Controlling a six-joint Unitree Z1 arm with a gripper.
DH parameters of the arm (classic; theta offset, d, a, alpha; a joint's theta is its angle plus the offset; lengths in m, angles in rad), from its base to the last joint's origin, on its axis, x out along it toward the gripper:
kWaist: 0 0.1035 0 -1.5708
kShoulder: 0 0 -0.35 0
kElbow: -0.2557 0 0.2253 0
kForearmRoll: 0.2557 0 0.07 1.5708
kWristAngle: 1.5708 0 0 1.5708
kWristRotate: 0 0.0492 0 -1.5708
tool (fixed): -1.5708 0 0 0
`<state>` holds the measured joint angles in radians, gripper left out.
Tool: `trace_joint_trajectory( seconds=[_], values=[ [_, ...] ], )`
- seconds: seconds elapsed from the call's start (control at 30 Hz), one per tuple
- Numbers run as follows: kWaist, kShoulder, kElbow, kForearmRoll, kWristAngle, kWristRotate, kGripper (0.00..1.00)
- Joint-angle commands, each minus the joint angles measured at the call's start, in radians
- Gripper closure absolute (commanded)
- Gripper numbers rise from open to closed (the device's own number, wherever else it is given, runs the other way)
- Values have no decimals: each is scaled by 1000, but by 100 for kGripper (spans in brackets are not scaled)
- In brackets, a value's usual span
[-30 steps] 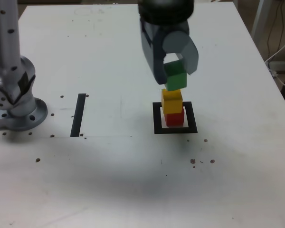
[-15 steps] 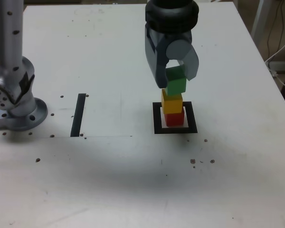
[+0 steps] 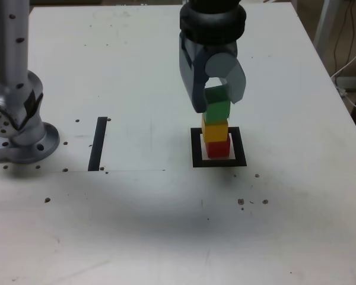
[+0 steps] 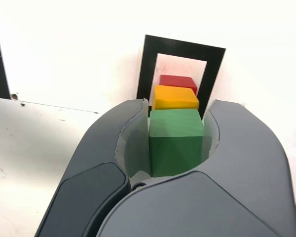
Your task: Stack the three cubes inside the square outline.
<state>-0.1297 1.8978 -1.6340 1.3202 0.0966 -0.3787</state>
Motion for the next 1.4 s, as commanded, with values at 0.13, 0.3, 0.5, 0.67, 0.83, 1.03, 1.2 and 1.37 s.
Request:
trace_joint_trajectory(
  seconds=[0.13, 0.3, 0.5, 0.67, 0.83, 1.03, 1.2, 1.37],
  values=[
    [2, -7, 16, -7, -14, -25, 61],
    [2, -11, 18, -12, -16, -32, 60],
    [3, -22, 28, -19, -13, -34, 59],
    [6, -26, 35, -20, -12, -34, 51],
    [6, -24, 43, -23, -14, -35, 43],
    [6, -29, 49, -37, -10, -46, 18],
    [7, -37, 52, -50, 12, -48, 1],
    [6, -53, 56, -36, 35, -42, 1]
  ],
)
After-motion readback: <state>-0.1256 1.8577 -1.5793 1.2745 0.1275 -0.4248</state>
